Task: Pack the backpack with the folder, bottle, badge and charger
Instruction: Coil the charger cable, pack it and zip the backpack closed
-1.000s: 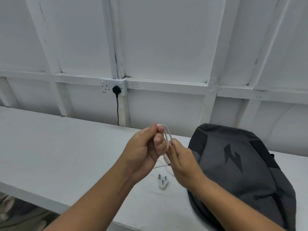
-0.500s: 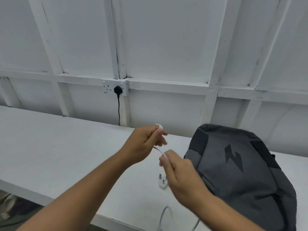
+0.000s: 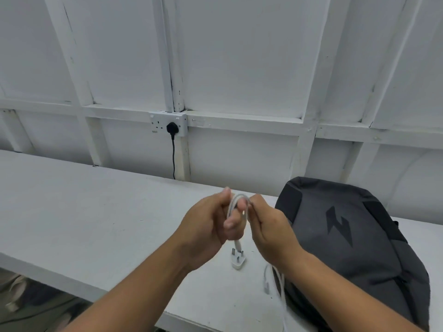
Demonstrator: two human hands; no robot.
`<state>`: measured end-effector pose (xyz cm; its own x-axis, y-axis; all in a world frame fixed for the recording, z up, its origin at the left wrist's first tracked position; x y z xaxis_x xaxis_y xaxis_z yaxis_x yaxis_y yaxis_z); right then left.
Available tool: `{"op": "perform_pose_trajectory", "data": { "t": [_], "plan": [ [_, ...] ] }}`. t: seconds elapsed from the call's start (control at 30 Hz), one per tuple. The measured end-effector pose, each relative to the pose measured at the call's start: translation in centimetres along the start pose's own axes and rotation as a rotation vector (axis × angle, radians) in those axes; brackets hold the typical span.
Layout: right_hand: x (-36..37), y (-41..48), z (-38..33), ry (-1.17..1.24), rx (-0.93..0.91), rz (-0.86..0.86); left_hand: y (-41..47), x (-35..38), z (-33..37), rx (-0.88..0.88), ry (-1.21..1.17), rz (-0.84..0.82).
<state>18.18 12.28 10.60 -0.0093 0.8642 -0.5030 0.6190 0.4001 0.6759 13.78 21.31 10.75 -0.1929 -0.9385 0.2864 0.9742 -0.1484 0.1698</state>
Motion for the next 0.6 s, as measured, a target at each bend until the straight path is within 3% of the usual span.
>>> {"op": "perform_pose_trajectory", "data": {
  "t": [0.1, 0.3, 0.47, 0.6],
  "plan": [
    [1.8, -1.2, 0.3, -0.006, 0.136, 0.026, 1.3, -0.2, 1.9, 0.105, -0.150, 0.084],
    [4.5, -2.3, -0.2, 0.300, 0.390, -0.010, 3.5, -1.0, 3.4, 0.262, -0.049, 0.222],
    [3.8, -3.5, -0.7, 0.231, 0.388, -0.091, 4.1, -2.2, 3.9, 0.341, 0.649, 0.267],
    [0.1, -1.8, -1.4, -0.138, 0.117, -0.020, 3.9, -1.7, 1.1, 0.260, 1.121, 0.090]
  ]
}}
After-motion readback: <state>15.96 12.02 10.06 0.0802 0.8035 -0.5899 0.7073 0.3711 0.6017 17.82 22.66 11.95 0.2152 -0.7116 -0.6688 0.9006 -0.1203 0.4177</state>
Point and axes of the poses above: each hand's wrist, its own y-axis towards the middle knuckle, its own x-axis out of the palm, z = x × y, the point moved 10 cm from there along y, towards the middle knuckle, and after that the axes turned 5 degrees about y, right-handed, at the moved point
